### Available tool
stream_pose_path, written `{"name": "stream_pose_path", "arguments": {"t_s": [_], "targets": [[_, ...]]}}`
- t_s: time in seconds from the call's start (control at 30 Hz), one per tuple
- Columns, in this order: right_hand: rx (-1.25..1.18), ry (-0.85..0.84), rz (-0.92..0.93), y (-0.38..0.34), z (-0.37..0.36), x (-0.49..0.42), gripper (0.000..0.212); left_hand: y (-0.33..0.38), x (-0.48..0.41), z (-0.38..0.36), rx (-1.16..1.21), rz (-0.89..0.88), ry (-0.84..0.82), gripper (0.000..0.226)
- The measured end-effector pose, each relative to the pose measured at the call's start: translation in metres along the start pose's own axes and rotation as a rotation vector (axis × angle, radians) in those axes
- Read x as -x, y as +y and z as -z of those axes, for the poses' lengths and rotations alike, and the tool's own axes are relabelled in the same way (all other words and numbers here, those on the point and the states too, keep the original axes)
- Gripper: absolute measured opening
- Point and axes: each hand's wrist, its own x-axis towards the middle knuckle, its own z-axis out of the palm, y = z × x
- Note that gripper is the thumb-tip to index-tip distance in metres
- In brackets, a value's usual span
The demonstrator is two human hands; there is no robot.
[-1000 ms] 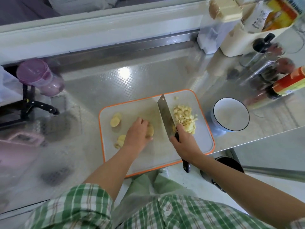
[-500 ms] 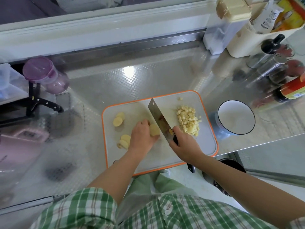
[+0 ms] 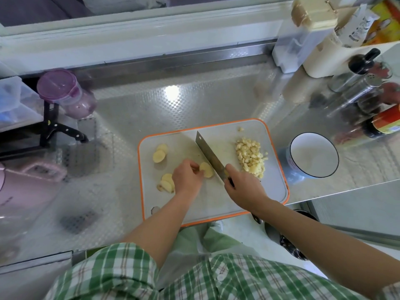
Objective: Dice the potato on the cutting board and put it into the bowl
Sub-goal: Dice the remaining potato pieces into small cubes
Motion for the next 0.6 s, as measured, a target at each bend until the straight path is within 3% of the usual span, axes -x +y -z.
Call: {"name": "stream_pose_path", "arguments": {"t_s": [0.37, 0.6], "targets": [[0.016, 0.04, -0.015, 0.003, 0.01, -0.003, 0.012, 0.001, -0.005, -0.005, 0.038, 0.119, 0.043, 0.025], [0.031, -0.018, 0.019, -0.001, 0.005, 0.0, 0.011, 0.001, -0.008, -0.006, 0.054, 0.197, 0.027, 0.027]]}}
